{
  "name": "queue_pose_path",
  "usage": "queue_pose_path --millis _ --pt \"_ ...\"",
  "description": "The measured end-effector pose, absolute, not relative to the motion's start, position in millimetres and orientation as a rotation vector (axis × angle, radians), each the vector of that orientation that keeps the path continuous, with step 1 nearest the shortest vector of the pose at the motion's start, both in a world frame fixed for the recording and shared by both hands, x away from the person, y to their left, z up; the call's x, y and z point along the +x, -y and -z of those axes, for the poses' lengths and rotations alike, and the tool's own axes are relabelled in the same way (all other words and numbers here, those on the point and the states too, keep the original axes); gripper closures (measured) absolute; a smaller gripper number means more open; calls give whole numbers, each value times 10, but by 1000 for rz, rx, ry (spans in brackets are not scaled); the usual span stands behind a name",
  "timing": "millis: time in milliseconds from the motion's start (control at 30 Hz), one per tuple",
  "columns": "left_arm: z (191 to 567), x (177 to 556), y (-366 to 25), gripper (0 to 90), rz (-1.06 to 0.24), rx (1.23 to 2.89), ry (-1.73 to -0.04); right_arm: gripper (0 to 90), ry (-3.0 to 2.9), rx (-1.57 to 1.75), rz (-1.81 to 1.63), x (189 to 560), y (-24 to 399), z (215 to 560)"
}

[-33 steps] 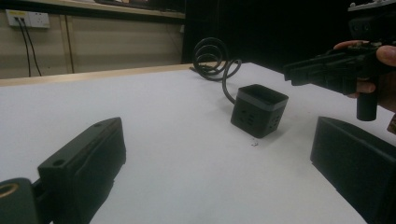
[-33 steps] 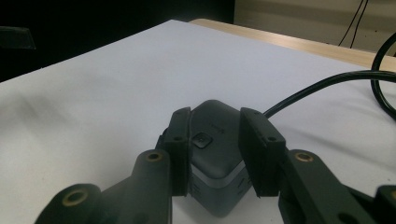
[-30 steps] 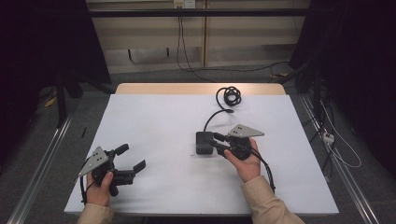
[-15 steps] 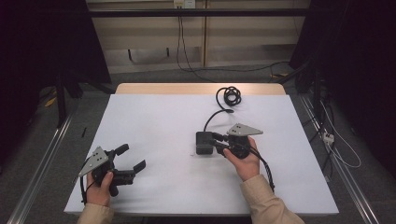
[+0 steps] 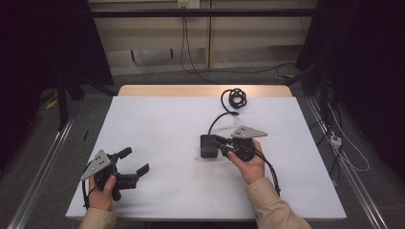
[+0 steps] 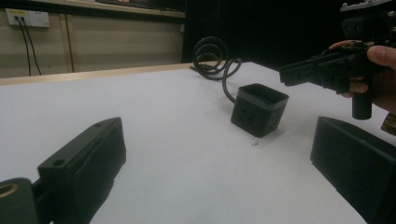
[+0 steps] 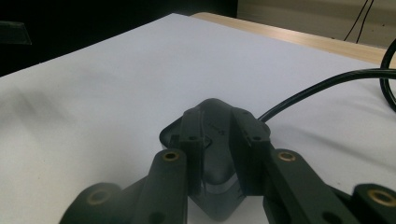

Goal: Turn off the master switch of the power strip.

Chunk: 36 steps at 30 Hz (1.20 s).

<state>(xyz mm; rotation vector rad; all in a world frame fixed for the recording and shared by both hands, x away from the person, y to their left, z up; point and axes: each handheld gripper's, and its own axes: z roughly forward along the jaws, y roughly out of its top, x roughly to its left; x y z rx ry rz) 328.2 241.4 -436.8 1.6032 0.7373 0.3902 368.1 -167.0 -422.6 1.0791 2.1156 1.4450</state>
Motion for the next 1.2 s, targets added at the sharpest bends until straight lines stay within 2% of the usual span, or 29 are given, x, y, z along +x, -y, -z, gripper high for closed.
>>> queue_pose_path --millis 1200 --pt "4369 3281 -2382 31 -388 1611 -731 840 -2138 1068 -1474 3733 1612 4224"
